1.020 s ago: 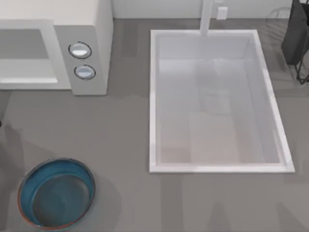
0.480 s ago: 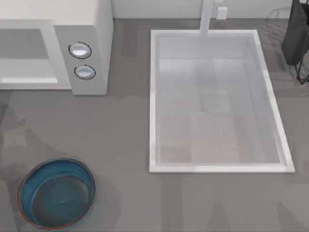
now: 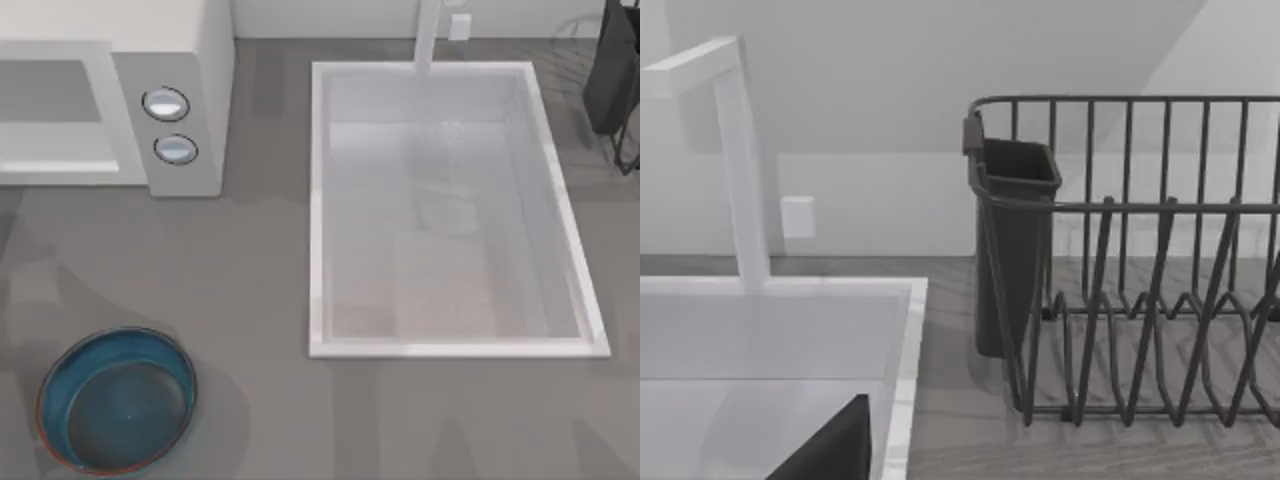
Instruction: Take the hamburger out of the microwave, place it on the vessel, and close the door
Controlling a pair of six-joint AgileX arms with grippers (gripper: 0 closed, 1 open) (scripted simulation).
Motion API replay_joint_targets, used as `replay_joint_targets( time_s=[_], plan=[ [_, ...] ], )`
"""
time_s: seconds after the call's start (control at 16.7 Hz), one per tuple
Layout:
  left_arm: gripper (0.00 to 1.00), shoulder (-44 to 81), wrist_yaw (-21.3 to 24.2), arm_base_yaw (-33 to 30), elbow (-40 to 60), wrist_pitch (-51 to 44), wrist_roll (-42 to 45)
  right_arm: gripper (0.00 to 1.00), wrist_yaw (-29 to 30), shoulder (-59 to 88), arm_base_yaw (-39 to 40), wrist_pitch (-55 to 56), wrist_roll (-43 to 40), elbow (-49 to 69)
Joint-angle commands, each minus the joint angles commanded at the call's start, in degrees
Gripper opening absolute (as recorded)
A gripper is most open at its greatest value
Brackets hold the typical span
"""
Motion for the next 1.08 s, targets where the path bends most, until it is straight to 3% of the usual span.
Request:
replay_joint_targets(
  time_s=[0.24, 0.48, 1.08],
  plan=[
    [0.00, 1.54, -2.62, -3.68, 4.57, -8.58, -9.98, 1.00, 0.00, 0.00, 0.00, 0.00, 0.00, 0.00],
    [0.00, 4.59, -7.12, -10.14, 12.33, -23.57, -27.45, 1.00, 0.00, 0.00, 0.00, 0.00, 0.00, 0.00],
    [0.00, 18.85, -22.05, -32.83, 37.18, -76.11, -88.77, 1.00, 0.00, 0.00, 0.00, 0.00, 0.00, 0.00]
  ],
)
